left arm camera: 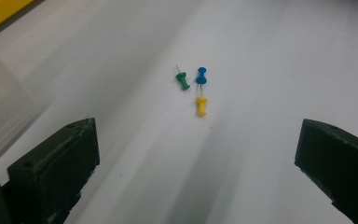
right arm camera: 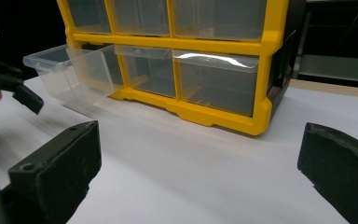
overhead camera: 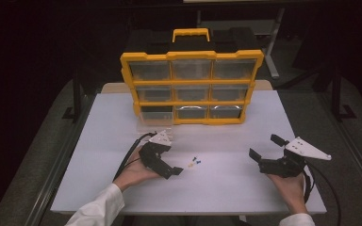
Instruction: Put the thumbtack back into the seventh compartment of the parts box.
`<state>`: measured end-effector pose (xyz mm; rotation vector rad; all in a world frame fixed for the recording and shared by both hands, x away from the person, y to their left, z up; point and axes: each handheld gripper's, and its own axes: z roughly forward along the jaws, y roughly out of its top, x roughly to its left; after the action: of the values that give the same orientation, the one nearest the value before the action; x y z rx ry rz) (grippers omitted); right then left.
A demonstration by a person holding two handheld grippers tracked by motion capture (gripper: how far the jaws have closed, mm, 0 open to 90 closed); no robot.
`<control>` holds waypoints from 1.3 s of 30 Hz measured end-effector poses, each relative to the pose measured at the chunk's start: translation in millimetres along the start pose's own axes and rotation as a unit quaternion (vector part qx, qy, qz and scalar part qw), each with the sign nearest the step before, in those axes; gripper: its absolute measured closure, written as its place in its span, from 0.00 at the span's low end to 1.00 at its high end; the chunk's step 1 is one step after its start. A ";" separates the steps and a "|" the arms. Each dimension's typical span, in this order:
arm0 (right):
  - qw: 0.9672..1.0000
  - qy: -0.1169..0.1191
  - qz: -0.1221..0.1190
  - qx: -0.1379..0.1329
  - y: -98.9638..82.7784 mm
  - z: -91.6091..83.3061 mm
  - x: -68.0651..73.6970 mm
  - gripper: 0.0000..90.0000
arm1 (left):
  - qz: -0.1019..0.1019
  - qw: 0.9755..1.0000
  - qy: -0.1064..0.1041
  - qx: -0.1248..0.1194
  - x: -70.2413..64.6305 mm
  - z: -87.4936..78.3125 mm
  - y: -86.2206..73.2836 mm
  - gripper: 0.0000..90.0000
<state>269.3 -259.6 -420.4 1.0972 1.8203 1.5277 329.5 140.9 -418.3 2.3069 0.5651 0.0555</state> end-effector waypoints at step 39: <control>1.000 0.017 -0.001 -0.016 1.8 -0.9 6.0 0.00 | 0.020 0.999 -0.024 0.041 -5.6 44.5 13.9 0.60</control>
<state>265.8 -255.1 -417.8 1.0602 1.8131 1.5772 338.8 100.4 -440.2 2.3924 0.5040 -0.0041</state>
